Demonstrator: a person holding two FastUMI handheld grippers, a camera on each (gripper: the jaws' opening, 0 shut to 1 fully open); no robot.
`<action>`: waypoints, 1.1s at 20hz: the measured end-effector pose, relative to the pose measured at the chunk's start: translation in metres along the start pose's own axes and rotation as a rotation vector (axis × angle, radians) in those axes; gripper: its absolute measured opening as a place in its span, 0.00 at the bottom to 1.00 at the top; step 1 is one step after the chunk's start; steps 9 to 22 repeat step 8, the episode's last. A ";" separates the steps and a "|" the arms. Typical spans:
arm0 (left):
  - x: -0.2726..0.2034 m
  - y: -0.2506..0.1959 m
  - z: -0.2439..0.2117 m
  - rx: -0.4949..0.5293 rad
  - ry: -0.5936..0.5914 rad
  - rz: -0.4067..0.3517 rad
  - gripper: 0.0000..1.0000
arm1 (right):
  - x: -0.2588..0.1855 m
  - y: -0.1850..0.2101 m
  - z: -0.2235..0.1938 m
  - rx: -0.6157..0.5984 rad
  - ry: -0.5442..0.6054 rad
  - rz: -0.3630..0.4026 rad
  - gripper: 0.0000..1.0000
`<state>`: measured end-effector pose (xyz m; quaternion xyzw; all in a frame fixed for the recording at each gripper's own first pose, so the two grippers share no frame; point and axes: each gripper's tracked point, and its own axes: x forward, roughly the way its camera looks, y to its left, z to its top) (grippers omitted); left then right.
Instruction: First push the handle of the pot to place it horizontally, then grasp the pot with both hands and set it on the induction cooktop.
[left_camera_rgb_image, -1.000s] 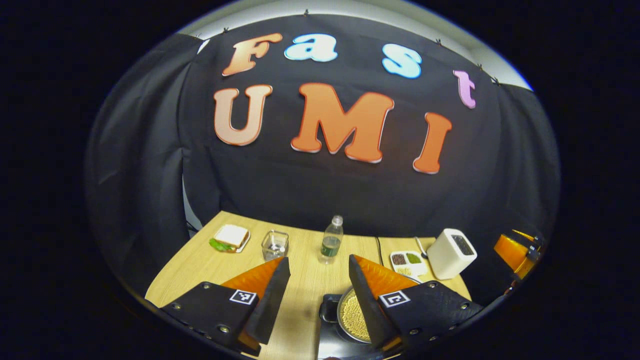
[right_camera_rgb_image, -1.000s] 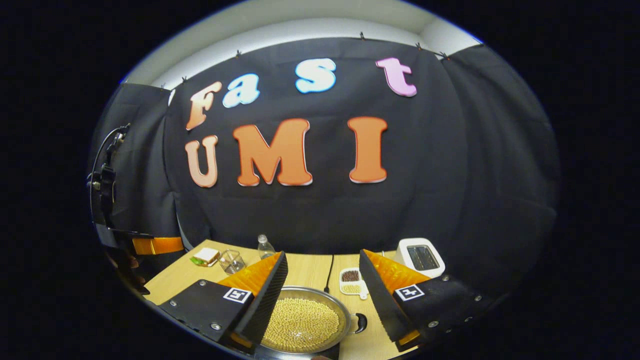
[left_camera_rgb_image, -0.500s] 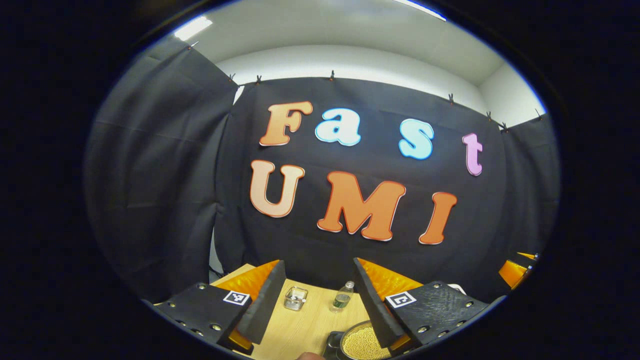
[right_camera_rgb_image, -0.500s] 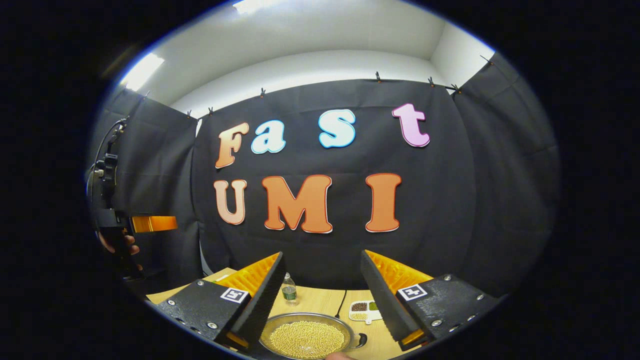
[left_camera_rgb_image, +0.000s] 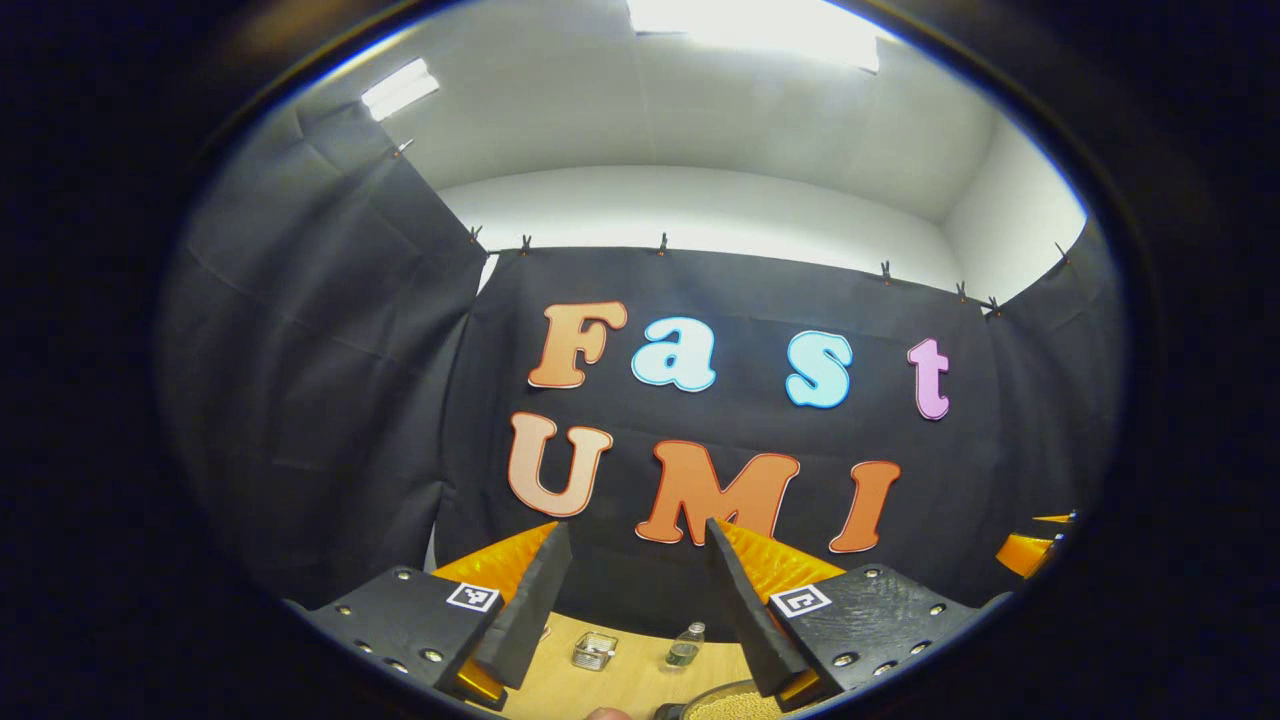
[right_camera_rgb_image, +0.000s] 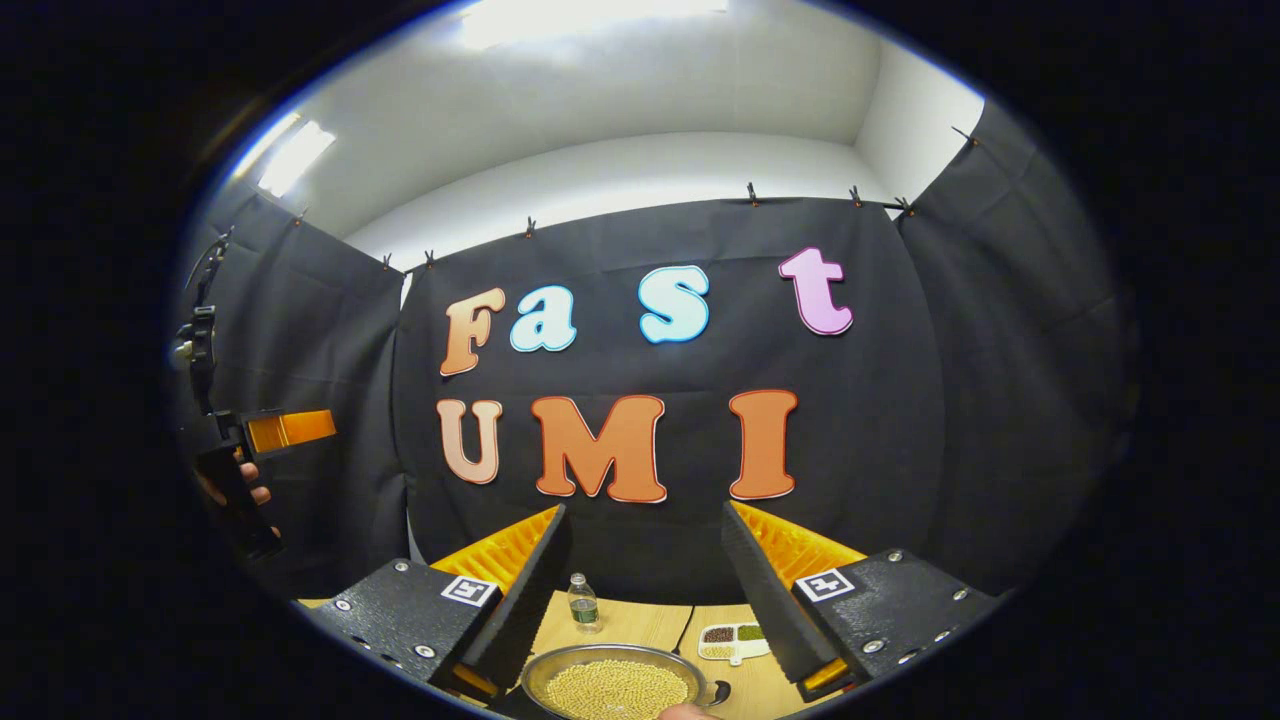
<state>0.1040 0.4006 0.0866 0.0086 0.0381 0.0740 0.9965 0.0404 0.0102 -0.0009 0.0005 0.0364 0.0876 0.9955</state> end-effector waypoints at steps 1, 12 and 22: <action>0.001 -0.002 0.002 0.002 -0.011 -0.001 0.80 | -0.001 0.000 0.000 0.002 -0.002 0.002 0.93; -0.007 -0.004 0.006 0.007 -0.008 0.007 0.83 | -0.007 -0.007 -0.005 0.030 -0.010 0.003 0.93; -0.007 -0.004 0.006 0.007 -0.008 0.007 0.83 | -0.007 -0.007 -0.005 0.030 -0.010 0.003 0.93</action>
